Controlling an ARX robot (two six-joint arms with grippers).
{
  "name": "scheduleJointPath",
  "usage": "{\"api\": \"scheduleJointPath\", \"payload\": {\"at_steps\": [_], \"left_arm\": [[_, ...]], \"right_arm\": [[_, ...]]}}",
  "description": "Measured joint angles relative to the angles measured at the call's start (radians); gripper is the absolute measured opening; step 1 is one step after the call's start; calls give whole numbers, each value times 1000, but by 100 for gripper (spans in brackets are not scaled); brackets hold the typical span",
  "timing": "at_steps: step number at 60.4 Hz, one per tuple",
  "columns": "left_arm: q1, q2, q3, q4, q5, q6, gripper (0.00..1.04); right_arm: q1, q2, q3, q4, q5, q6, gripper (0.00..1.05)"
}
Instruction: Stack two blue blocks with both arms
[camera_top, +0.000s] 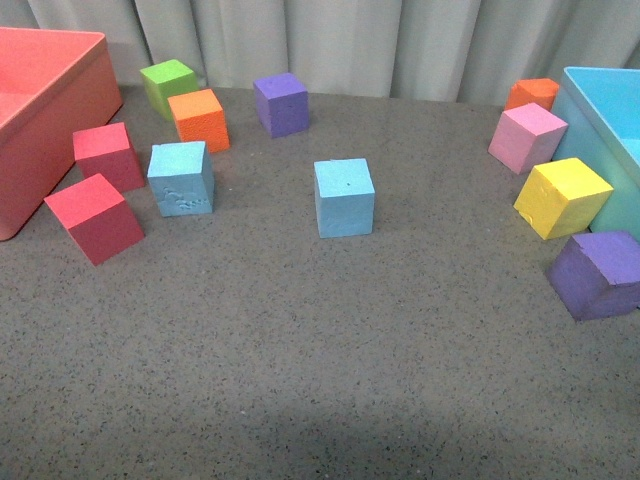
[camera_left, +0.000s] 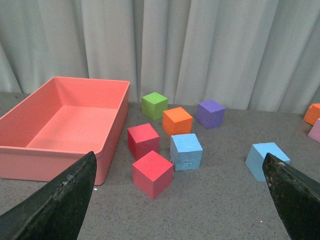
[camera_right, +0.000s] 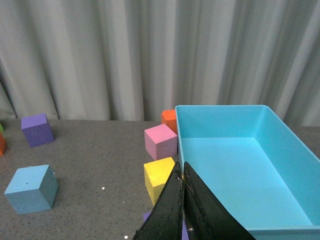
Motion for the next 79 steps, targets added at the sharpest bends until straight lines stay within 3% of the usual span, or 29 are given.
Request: {"api": "scheduleJointPath", "payload": {"at_steps": [48, 75, 79], "left_arm": [[0, 0, 0, 0, 0, 0, 98], [0, 0, 0, 0, 0, 0, 98], [0, 0, 0, 0, 0, 0, 98]], "right_arm": [[-1, -591, -39, -530, -4, 0, 1], [-1, -741, -39, -680, -4, 0, 1], [-1, -820, -38, -785, -4, 0, 1]]}}
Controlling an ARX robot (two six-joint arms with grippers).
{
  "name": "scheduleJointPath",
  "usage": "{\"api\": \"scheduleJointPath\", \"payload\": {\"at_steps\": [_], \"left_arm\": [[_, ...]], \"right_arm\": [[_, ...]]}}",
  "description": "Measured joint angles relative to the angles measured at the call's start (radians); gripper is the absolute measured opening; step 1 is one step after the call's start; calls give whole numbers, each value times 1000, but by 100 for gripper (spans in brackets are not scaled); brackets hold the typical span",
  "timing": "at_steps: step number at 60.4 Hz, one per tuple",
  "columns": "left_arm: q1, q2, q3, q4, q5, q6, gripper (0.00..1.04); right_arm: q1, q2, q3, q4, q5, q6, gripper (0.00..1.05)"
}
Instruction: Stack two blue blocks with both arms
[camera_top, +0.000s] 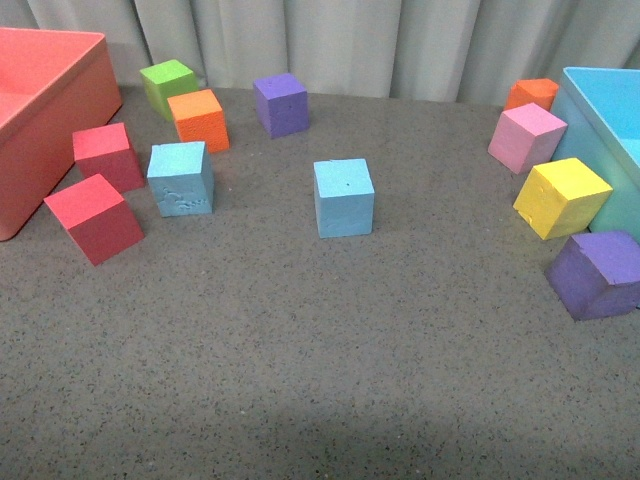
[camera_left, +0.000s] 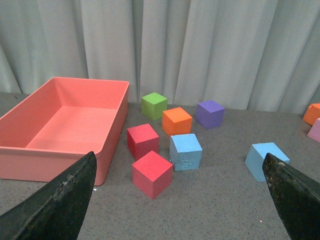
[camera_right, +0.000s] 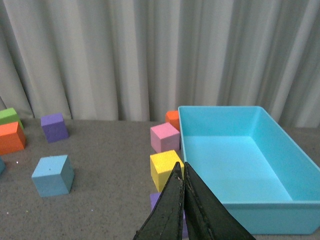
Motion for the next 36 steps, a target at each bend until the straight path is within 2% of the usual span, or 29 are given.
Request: {"api": "scheduleJointPath", "payload": {"at_steps": [3, 14, 19, 29, 36], "left_arm": [[0, 0, 0, 0, -1, 0, 98], [0, 0, 0, 0, 0, 0, 98], [0, 0, 0, 0, 0, 0, 98], [0, 0, 0, 0, 0, 0, 98], [0, 0, 0, 0, 0, 0, 98]], "right_arm": [[0, -58, 0, -63, -2, 0, 1], [0, -91, 0, -72, -3, -1, 2], [0, -92, 0, -72, -3, 0, 15], [0, -92, 0, -72, -3, 0, 54], [0, -92, 0, -72, -3, 0, 73]]}}
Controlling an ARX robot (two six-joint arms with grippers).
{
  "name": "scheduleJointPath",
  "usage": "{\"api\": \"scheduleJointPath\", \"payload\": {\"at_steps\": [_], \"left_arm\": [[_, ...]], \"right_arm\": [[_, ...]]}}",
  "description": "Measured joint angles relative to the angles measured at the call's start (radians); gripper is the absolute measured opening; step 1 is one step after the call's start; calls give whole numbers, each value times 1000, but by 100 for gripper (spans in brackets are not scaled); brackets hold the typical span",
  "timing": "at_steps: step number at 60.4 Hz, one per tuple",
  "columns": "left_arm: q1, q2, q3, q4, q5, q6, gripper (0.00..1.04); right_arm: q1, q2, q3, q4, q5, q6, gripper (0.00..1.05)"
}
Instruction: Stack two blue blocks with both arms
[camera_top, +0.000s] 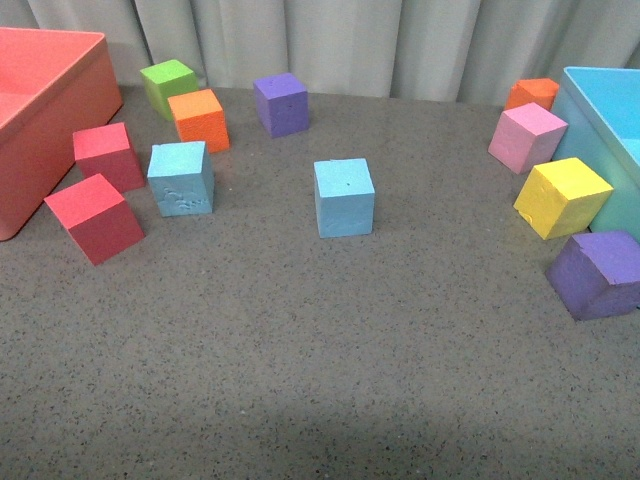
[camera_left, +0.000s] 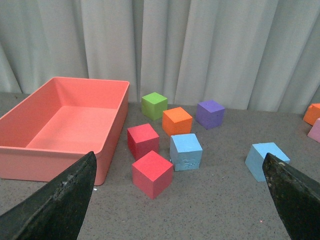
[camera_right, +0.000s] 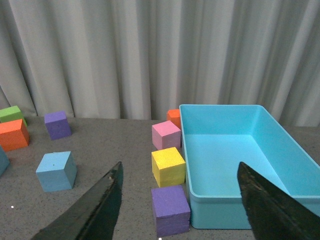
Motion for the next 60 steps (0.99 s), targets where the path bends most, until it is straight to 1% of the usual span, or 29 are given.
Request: {"api": "scheduleJointPath", "payload": {"at_steps": [3, 7, 9, 11, 14, 20, 25, 30, 32, 36, 44, 48, 55, 60], "left_arm": [[-4, 6, 2, -8, -14, -5, 98], [-32, 95, 46, -128, -117, -94, 98], [-49, 156, 55, -133, -153, -130, 98], [-66, 219, 60, -115, -172, -161, 98], [-104, 331, 72, -63, -191, -196, 98], [-193, 632, 137, 173, -242, -216, 98], [-231, 848, 209, 331, -264, -218, 98], [-261, 1071, 310, 421, -262, -219, 98], [-270, 1149, 350, 435, -255, -219, 98], [-279, 1294, 437, 421, -233, -233, 98], [-290, 1549, 631, 333, -201, -257, 98], [-293, 1639, 719, 294, -180, -259, 98], [-293, 1757, 859, 232, -177, -263, 98], [-293, 1833, 959, 158, -188, -266, 98]], "right_arm": [[0, 0, 0, 0, 0, 0, 82], [0, 0, 0, 0, 0, 0, 95], [0, 0, 0, 0, 0, 2, 97], [0, 0, 0, 0, 0, 1, 96], [0, 0, 0, 0, 0, 0, 94], [0, 0, 0, 0, 0, 0, 95], [0, 0, 0, 0, 0, 0, 95], [0, 0, 0, 0, 0, 0, 95], [0, 0, 0, 0, 0, 0, 95], [0, 0, 0, 0, 0, 0, 95], [0, 0, 0, 0, 0, 0, 95], [0, 0, 0, 0, 0, 0, 95], [0, 0, 0, 0, 0, 0, 95], [0, 0, 0, 0, 0, 0, 95]]}}
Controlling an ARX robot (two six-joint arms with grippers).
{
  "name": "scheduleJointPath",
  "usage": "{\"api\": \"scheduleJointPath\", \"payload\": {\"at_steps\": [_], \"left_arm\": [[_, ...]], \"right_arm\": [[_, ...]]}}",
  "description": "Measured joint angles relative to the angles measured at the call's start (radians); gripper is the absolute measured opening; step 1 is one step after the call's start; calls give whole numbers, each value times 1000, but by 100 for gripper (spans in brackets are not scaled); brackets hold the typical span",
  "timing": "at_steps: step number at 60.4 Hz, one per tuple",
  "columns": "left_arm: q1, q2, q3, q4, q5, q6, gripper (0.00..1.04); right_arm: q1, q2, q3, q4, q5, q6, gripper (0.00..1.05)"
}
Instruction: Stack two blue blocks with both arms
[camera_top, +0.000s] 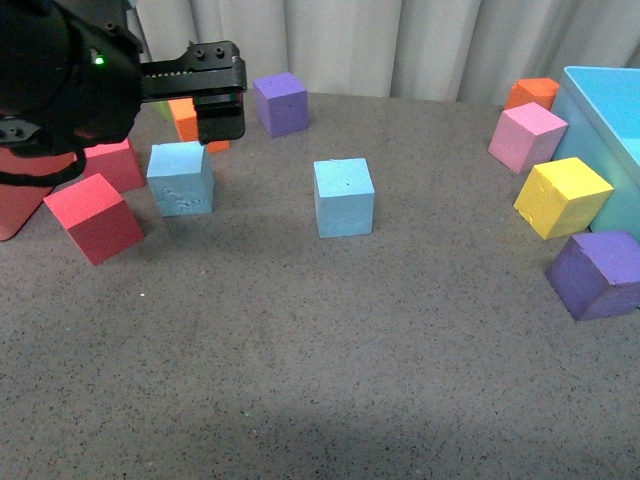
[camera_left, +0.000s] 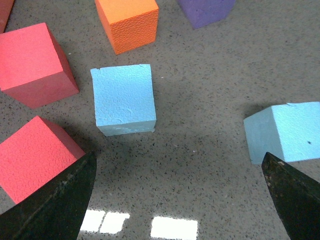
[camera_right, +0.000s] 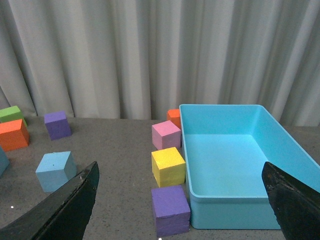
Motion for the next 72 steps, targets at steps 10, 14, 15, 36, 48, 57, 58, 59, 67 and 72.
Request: {"api": "scheduleJointPath", "payload": {"at_steps": [10, 14, 15, 36, 48, 57, 58, 59, 67, 72], "left_arm": [[10, 127, 145, -117, -12, -13, 98], [17, 193, 212, -139, -38, -12, 98], [19, 207, 228, -150, -39, -13, 98], [60, 353, 435, -291, -59, -31, 98], [70, 406, 505, -357, -36, -47, 98], [74, 460, 568, -407, -37, -58, 98], [75, 464, 573, -408, -37, -59, 98], [75, 470, 578, -410, -37, -63, 98], [79, 510, 620, -436, -39, -69, 98], [81, 529, 642, -454, -40, -77, 98]], "right_arm": [[0, 0, 0, 0, 0, 0, 95], [0, 0, 0, 0, 0, 0, 95], [0, 0, 0, 0, 0, 0, 95], [0, 0, 0, 0, 0, 0, 95], [0, 0, 0, 0, 0, 0, 95], [0, 0, 0, 0, 0, 0, 95], [0, 0, 0, 0, 0, 0, 95], [0, 0, 0, 0, 0, 0, 95], [0, 0, 0, 0, 0, 0, 95], [0, 0, 0, 0, 0, 0, 95]]}}
